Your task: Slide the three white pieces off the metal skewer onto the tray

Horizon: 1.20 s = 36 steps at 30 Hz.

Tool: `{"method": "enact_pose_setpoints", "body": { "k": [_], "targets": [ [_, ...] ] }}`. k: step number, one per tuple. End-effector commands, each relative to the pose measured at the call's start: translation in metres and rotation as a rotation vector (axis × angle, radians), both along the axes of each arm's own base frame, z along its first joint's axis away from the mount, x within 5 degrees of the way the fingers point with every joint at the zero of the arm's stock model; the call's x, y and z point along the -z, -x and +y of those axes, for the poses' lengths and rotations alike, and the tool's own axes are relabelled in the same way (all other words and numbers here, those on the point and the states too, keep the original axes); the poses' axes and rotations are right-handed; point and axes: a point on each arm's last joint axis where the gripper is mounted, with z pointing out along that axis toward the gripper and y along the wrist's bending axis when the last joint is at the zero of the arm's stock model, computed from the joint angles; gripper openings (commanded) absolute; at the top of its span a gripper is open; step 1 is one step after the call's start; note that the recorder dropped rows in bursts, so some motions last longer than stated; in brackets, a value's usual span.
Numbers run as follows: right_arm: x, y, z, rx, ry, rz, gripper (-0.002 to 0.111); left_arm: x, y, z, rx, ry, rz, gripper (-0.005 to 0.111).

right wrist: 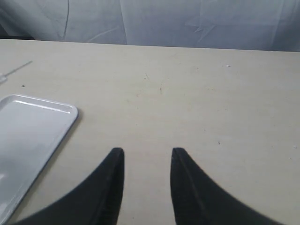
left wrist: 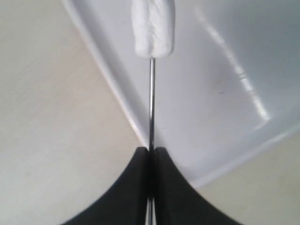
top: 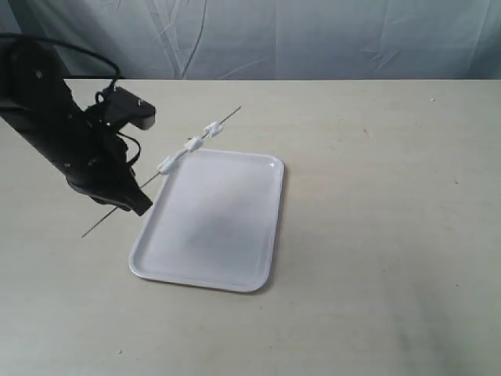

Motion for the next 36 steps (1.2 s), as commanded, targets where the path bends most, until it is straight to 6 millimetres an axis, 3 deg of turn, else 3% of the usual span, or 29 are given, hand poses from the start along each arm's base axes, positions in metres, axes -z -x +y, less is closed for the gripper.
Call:
{"method": "enact_pose_setpoints", "body": {
  "k": [1, 5, 9, 17, 19, 24, 27, 31, 36],
  "targets": [
    [-0.003, 0.000, 0.002, -0.008, -0.033, -0.005, 0.032, -0.037, 0.022, -0.011, 0.025, 0.207, 0.033, 0.000],
    [-0.002, -0.006, 0.006, -0.018, -0.088, -0.001, 0.032, -0.045, 0.032, -0.018, 0.005, 0.328, 0.093, 0.000],
    [0.006, -0.024, 0.012, -0.002, -0.156, 0.055, 0.032, -0.036, 0.039, -0.018, -0.016, 0.351, 0.149, 0.000],
    [0.046, -0.080, 0.030, 0.038, -0.331, 0.249, 0.032, -0.006, 0.036, 0.019, -0.211, 0.411, 0.250, 0.000],
    [0.054, -0.094, 0.038, 0.011, -0.381, 0.315, 0.032, -0.002, 0.038, 0.025, -0.189, 0.444, 0.259, 0.000],
    [0.056, -0.129, 0.075, -0.237, -0.702, 0.354, 0.032, 0.006, 0.043, 0.031, -0.177, 0.466, 0.266, 0.000],
    [0.061, -0.149, 0.093, -0.428, -0.754, 0.404, 0.032, 0.008, 0.043, 0.031, -0.187, 0.473, 0.264, 0.000],
    [0.087, -0.165, 0.110, -0.503, -0.810, 0.525, 0.032, 0.009, 0.043, 0.029, -0.197, 0.506, 0.247, 0.000],
    [0.127, -0.184, 0.121, -0.454, -0.774, 0.622, 0.032, 0.014, 0.047, 0.025, -0.224, 0.591, 0.231, 0.000]
  ]
}}
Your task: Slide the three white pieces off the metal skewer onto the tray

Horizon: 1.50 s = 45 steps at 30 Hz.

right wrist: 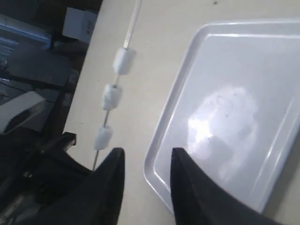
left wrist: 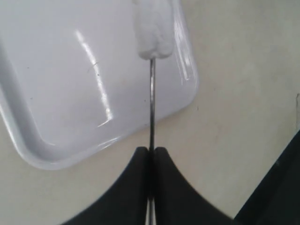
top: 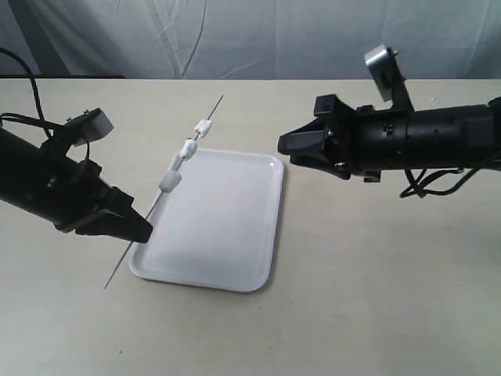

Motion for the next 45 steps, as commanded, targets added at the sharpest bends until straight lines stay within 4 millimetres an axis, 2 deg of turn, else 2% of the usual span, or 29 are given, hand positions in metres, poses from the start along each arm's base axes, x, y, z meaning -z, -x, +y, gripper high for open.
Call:
{"method": "enact_pose_setpoints", "body": {
  "k": [1, 4, 8, 14, 20, 26, 30, 36, 41, 45],
  "targets": [
    [0.026, -0.012, 0.010, -0.031, 0.023, 0.037, 0.032, 0.004, 0.001, -0.002, -0.071, 0.076, -0.017, 0.000],
    [0.034, -0.015, 0.021, -0.077, 0.024, 0.032, 0.038, 0.008, 0.003, -0.004, -0.118, 0.126, 0.009, 0.000],
    [0.040, -0.023, 0.041, -0.118, 0.035, 0.020, 0.049, 0.025, 0.009, -0.005, -0.155, 0.145, 0.102, 0.000],
    [0.043, -0.034, 0.070, -0.122, 0.121, -0.034, 0.049, 0.043, 0.019, -0.012, -0.147, 0.263, 0.216, 0.000],
    [0.043, -0.043, 0.088, -0.129, 0.121, -0.044, 0.049, 0.054, 0.027, -0.014, -0.169, 0.339, 0.243, 0.000],
    [0.039, -0.051, 0.090, -0.083, 0.143, -0.049, 0.049, 0.057, 0.034, -0.014, -0.185, 0.358, 0.247, 0.000],
    [0.041, -0.049, 0.095, -0.076, 0.132, -0.014, 0.049, 0.057, 0.040, -0.015, -0.198, 0.424, 0.231, 0.000],
    [0.041, -0.049, 0.103, -0.095, 0.113, -0.007, 0.048, 0.057, 0.042, -0.015, -0.194, 0.428, 0.240, 0.000],
    [0.039, -0.046, 0.105, -0.123, 0.085, -0.002, 0.028, 0.061, 0.041, -0.013, -0.217, 0.390, 0.227, 0.000],
    [0.039, -0.046, 0.105, -0.124, 0.085, -0.003, 0.028, 0.061, 0.041, -0.013, -0.217, 0.390, 0.227, 0.000]
  ]
}}
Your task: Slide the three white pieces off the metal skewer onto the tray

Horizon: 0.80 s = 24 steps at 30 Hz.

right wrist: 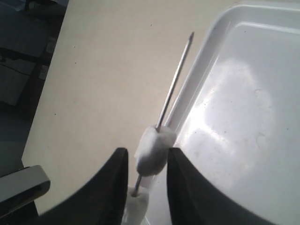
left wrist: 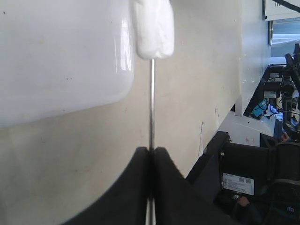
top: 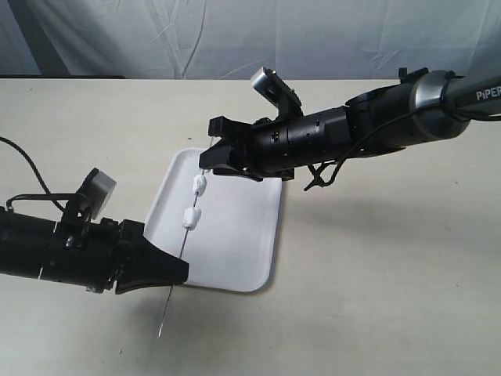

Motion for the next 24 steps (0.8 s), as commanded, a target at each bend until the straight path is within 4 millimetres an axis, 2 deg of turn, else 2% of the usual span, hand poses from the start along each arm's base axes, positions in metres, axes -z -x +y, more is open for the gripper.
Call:
{"method": "enact_pose_setpoints", "body": {
  "k": [1, 17, 20, 24],
  "targets": [
    [-0.0014, -0.0004, 0.0012, -0.007, -0.010, -0.004, 0.028, 0.0006, 0.0002, 0.0010, -0.010, 0.005, 0.001, 0.000],
    [-0.0015, -0.0002, 0.0013, -0.009, -0.012, -0.004, 0.028, -0.0005, 0.0030, 0.0002, 0.023, 0.018, 0.004, 0.000],
    [-0.0014, -0.0003, 0.0012, -0.008, -0.010, -0.004, 0.023, -0.0004, 0.0032, 0.0002, 0.024, 0.018, 0.004, 0.000],
    [-0.0009, -0.0009, 0.0008, -0.002, -0.004, -0.006, 0.023, 0.0007, 0.0055, 0.0005, 0.030, 0.014, 0.013, 0.000]
  ]
}}
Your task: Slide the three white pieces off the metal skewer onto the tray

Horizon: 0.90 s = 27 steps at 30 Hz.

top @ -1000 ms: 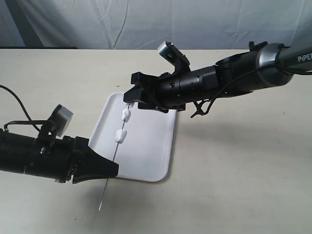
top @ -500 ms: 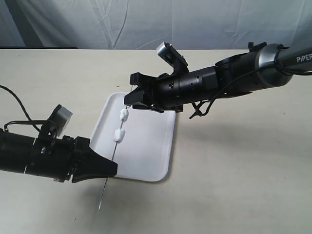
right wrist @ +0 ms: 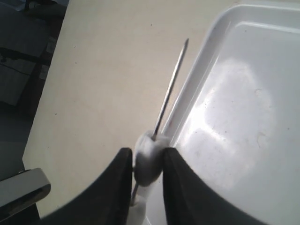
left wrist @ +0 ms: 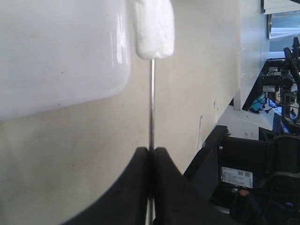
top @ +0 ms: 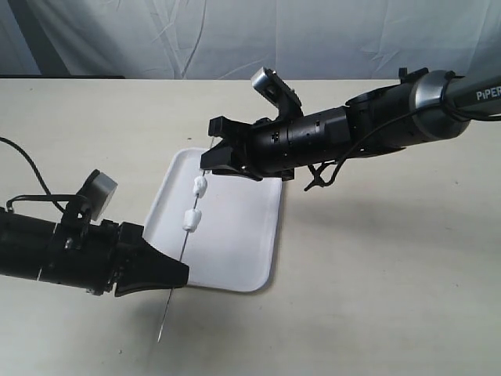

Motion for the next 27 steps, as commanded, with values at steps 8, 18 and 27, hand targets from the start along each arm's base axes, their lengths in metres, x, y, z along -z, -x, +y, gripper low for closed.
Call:
{"method": "enact_pose_setpoints", "body": {
  "k": [8, 18, 27],
  "targets": [
    [-0.0006, -0.0013, 0.0005, 0.003, 0.001, -0.007, 0.023, 0.0052, 0.0133, 0.0019, -0.006, 0.018, 0.029, 0.000],
    [-0.0028, 0.0036, 0.0055, -0.038, -0.029, -0.003, 0.023, 0.0011, 0.0112, 0.0002, -0.016, 0.065, -0.004, 0.000],
    [-0.0030, 0.0038, 0.0056, -0.040, -0.032, -0.002, 0.023, 0.0009, 0.0113, 0.0002, -0.015, 0.067, -0.004, 0.000]
  ]
}}
